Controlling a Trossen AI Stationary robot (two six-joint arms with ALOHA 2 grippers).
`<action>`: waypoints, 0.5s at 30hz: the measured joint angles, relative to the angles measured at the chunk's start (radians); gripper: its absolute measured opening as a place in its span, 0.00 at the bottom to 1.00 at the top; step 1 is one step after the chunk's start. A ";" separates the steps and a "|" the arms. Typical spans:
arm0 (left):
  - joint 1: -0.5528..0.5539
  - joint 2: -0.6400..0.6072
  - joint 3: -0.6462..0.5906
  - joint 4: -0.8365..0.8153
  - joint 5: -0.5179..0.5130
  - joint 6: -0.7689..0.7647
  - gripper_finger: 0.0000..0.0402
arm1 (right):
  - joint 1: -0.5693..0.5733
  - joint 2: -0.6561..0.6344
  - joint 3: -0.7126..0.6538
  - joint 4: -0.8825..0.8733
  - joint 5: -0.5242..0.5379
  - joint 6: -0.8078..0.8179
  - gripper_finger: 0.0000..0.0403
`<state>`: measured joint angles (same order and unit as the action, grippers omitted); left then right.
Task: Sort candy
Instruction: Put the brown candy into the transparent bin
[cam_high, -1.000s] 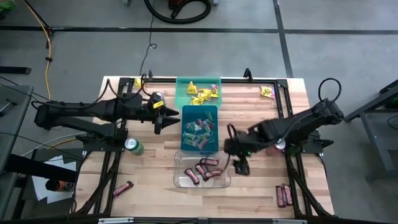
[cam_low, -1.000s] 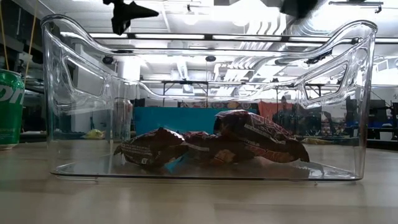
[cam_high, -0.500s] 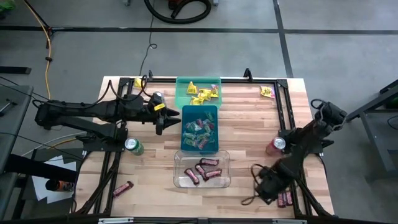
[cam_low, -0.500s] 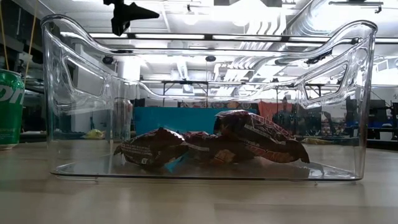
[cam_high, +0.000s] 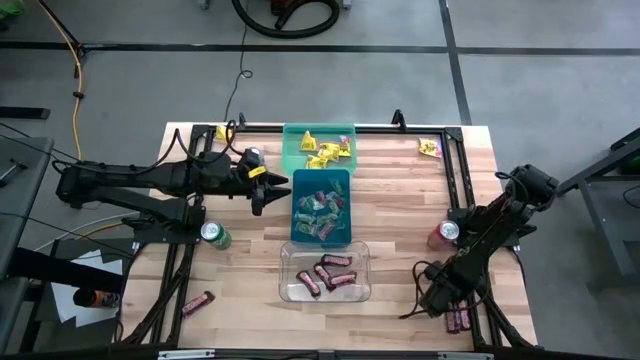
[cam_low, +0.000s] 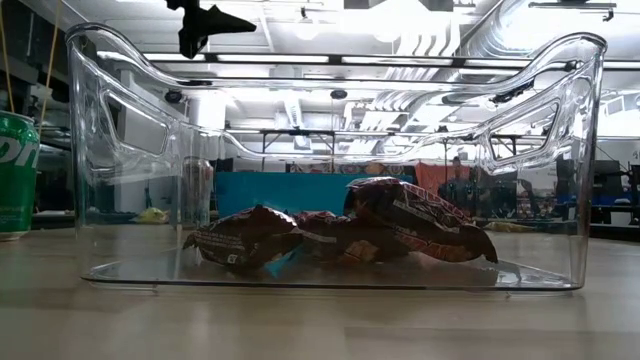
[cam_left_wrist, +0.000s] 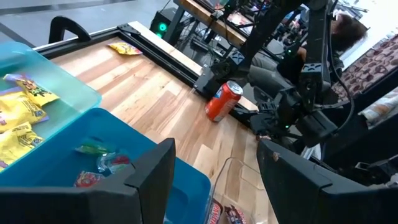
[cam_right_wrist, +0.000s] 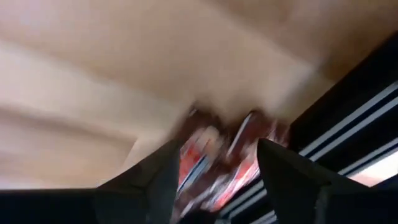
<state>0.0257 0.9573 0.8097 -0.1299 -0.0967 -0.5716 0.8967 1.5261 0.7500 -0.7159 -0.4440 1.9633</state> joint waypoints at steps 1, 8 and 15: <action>0.000 0.000 0.000 0.000 -0.003 0.000 0.53 | 0.000 0.000 -0.011 -0.001 0.007 0.010 0.49; 0.000 0.000 0.000 0.000 -0.005 0.000 0.53 | 0.000 0.000 -0.014 0.001 0.035 -0.061 0.16; 0.000 0.000 0.000 0.000 -0.017 0.000 0.53 | 0.000 -0.006 0.090 -0.099 0.056 -0.185 0.01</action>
<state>0.0257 0.9573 0.8097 -0.1304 -0.1135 -0.5718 0.8967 1.5200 0.8403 -0.8152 -0.3877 1.7778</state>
